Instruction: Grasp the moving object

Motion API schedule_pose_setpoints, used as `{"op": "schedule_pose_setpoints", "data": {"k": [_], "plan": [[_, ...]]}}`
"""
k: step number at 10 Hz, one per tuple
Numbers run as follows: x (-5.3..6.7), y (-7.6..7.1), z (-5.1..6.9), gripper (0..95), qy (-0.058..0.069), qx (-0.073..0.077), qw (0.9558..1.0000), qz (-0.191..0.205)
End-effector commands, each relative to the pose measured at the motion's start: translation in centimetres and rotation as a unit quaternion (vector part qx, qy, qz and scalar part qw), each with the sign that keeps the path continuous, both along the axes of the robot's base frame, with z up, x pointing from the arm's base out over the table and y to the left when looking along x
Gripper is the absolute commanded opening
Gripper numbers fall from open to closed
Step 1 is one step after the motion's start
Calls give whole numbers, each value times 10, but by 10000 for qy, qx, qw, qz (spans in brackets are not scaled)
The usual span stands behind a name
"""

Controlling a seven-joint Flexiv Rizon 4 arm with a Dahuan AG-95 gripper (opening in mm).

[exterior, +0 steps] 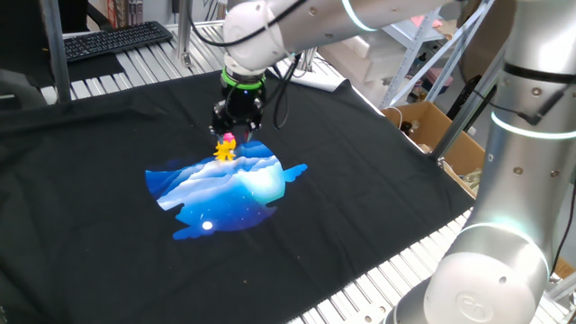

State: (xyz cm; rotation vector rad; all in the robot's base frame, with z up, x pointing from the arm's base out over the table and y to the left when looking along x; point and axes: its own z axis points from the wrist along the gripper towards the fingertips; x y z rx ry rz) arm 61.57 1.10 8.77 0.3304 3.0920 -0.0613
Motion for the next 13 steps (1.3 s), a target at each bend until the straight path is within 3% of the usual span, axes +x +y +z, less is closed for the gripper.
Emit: {"op": "schedule_pose_setpoints", "data": {"k": [1,5,6,9,10,12,13], "plan": [[11,-4,-2,760,1,21,10000,-9],[19,-7,-3,760,-1,50,10000,19],[19,-7,-3,570,-50,44,10000,60],[20,-7,-3,570,-26,57,10000,64],[20,-7,-3,380,-9,42,9999,122],[20,-7,-3,380,90,58,9998,157],[20,-7,-3,380,75,50,9999,98]]}}
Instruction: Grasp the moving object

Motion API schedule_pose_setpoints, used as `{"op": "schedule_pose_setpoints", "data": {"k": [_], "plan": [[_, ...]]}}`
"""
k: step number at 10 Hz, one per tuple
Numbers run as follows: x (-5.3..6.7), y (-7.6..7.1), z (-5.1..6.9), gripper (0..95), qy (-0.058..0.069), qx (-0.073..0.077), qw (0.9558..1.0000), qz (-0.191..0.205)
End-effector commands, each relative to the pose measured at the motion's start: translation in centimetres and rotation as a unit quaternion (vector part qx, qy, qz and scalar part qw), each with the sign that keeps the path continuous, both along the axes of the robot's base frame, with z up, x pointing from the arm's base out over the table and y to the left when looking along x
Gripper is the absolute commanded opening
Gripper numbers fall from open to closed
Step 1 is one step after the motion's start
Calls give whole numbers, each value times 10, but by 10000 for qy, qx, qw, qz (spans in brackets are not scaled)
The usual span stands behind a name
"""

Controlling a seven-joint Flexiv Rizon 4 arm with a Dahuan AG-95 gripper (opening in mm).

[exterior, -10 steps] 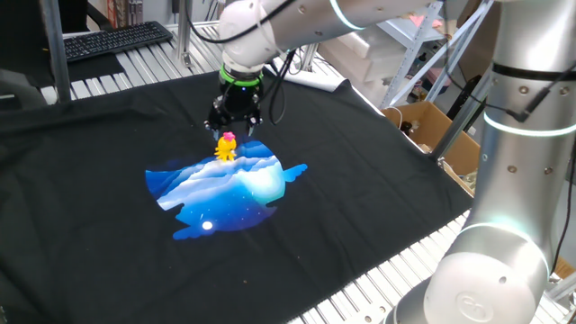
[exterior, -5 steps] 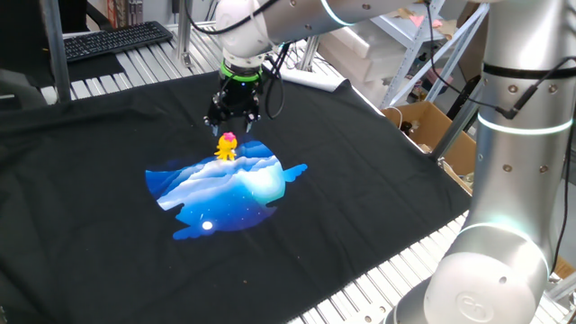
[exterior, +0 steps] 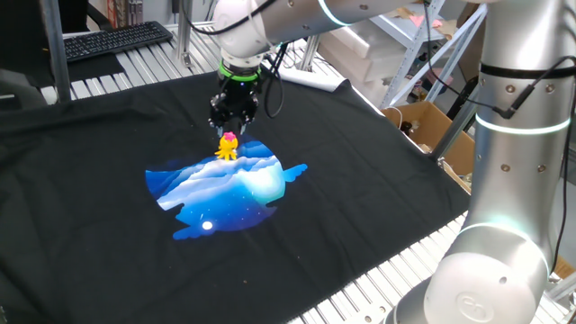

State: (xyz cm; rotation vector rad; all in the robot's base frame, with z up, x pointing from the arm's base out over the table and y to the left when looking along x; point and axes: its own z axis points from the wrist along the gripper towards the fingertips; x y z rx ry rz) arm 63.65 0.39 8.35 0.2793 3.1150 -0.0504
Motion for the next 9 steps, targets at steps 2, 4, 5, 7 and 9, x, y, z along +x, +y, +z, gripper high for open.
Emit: {"op": "schedule_pose_setpoints", "data": {"k": [2,4,5,7,9], "plan": [[-1,0,2,380,-12,5,9999,-148],[-1,0,2,380,-33,-2,9999,-162],[-1,0,2,380,-43,13,9998,-171],[-1,0,2,570,-69,62,9996,-282],[11,-1,-3,570,-70,50,9996,-287]]}}
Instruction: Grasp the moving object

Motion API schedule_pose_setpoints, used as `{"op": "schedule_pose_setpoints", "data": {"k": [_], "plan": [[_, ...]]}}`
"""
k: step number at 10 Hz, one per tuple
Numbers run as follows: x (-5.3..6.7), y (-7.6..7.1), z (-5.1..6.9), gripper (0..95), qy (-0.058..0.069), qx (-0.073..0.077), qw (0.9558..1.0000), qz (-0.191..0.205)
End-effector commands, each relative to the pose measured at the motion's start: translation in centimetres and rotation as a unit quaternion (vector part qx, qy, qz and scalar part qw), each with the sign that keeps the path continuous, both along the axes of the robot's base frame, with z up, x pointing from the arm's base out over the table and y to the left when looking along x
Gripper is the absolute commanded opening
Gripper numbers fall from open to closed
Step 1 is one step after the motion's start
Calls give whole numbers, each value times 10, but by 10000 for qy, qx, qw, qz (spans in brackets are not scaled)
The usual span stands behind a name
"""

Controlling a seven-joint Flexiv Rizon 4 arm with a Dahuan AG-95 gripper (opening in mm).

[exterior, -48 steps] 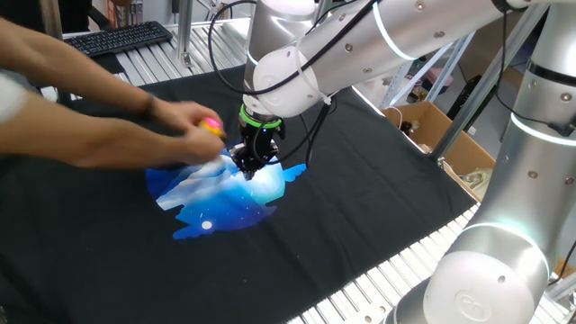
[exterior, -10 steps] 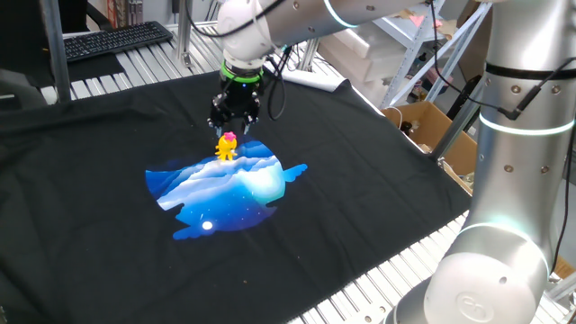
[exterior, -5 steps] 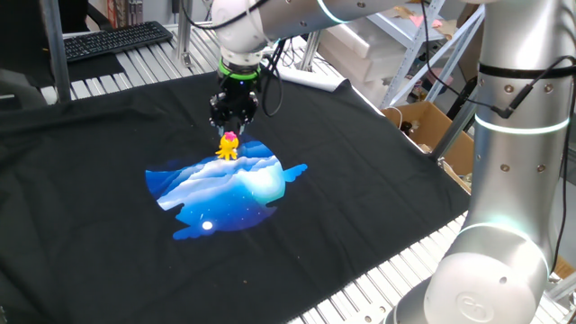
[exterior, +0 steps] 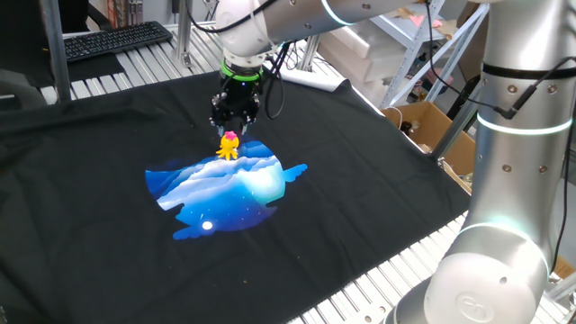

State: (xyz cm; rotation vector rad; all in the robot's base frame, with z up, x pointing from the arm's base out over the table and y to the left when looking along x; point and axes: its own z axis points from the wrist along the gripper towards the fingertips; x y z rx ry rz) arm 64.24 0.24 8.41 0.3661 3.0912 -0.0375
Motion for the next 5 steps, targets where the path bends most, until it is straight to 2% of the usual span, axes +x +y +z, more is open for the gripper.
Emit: {"op": "schedule_pose_setpoints", "data": {"k": [1,3,5], "plan": [[8,1,-7,570,-10,4,10000,4],[17,0,-17,570,-27,10,10000,28],[19,-6,-24,570,-58,16,10000,75]]}}
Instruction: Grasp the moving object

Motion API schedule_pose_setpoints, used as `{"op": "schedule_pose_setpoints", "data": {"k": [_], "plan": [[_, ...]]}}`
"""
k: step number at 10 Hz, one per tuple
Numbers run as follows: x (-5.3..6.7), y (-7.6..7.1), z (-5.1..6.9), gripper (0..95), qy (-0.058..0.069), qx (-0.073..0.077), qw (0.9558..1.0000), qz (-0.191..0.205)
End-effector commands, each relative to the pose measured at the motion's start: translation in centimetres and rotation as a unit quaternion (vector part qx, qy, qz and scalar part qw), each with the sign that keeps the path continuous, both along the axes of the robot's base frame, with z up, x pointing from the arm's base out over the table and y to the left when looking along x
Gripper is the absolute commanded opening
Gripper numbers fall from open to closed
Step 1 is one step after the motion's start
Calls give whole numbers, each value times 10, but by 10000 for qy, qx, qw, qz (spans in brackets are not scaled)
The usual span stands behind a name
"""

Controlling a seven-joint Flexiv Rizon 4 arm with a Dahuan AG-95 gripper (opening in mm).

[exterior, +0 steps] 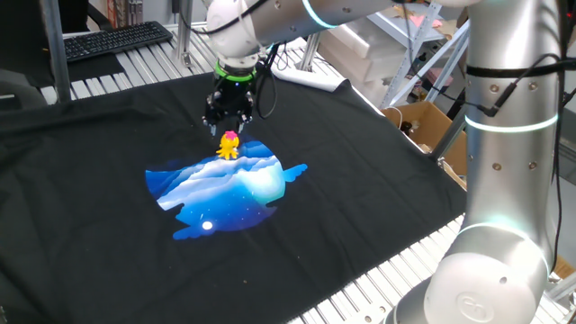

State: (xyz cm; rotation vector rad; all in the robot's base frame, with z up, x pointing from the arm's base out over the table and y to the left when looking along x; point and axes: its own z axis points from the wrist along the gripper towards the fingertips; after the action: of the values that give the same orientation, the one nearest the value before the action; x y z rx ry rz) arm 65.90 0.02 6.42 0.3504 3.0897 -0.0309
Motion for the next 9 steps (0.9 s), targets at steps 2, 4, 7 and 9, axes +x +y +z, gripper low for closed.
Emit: {"op": "schedule_pose_setpoints", "data": {"k": [2,4,7,9], "plan": [[3,-7,-10,570,-56,19,10000,47],[4,-9,-19,570,-86,51,9999,43],[4,-9,-28,380,-114,65,9999,89],[4,-9,-28,190,-106,62,9998,134]]}}
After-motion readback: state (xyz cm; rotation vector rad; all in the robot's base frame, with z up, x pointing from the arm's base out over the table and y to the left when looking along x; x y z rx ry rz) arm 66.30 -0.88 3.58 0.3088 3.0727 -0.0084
